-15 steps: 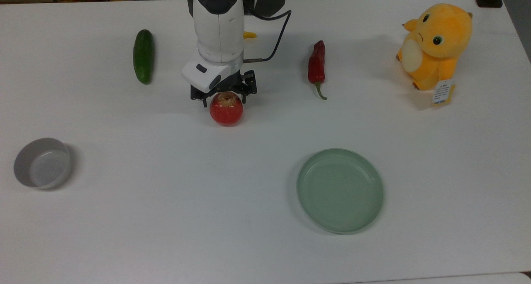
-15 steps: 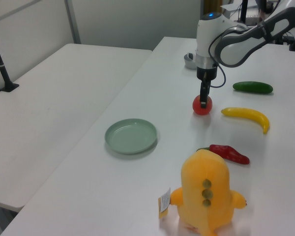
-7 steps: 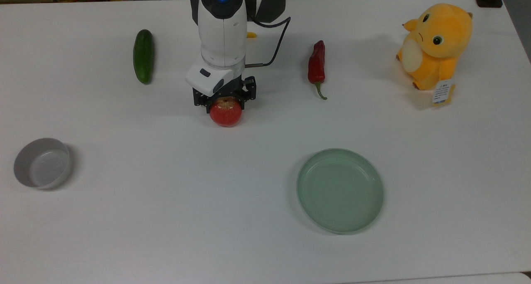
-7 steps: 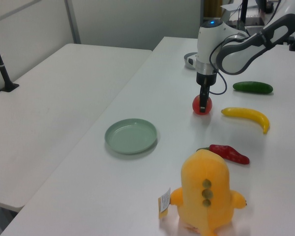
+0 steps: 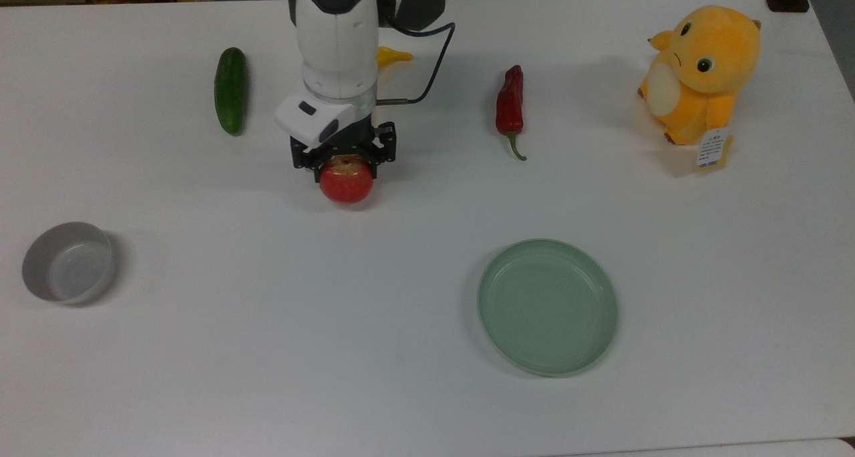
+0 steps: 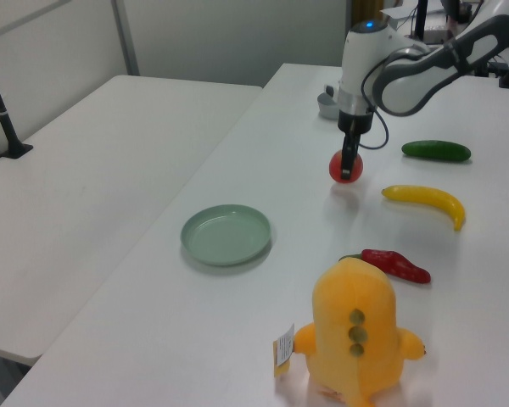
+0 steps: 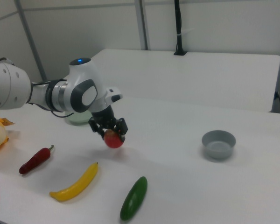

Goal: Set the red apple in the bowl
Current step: 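Lift the red apple and carry it over the grey bowl, then lower the apple into the grey bowl and open the gripper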

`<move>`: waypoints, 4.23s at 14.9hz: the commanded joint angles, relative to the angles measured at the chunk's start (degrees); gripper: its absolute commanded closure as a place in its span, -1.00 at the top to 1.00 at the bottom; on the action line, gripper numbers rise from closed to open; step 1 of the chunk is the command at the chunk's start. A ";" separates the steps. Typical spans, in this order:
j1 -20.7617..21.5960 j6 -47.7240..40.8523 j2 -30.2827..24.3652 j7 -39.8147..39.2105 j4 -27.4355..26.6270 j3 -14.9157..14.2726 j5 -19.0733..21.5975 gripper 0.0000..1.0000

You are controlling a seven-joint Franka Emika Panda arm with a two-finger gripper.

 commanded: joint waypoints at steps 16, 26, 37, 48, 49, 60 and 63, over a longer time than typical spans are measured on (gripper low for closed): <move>-14.54 -6.59 18.55 0.02 38.85 -3.25 4.76 -1.00; -18.23 5.98 26.38 -2.89 40.53 -6.94 3.26 -1.00; -19.02 7.92 28.14 -2.97 39.91 -7.29 1.85 -0.48; -18.94 12.75 28.14 -2.89 37.63 -7.29 1.50 0.53; -18.76 12.66 28.06 -2.80 37.54 -7.29 1.41 0.67; -18.76 12.14 25.78 -2.71 35.70 -7.12 -0.70 1.00; -18.59 11.35 21.84 -2.62 33.25 -6.68 -0.43 1.00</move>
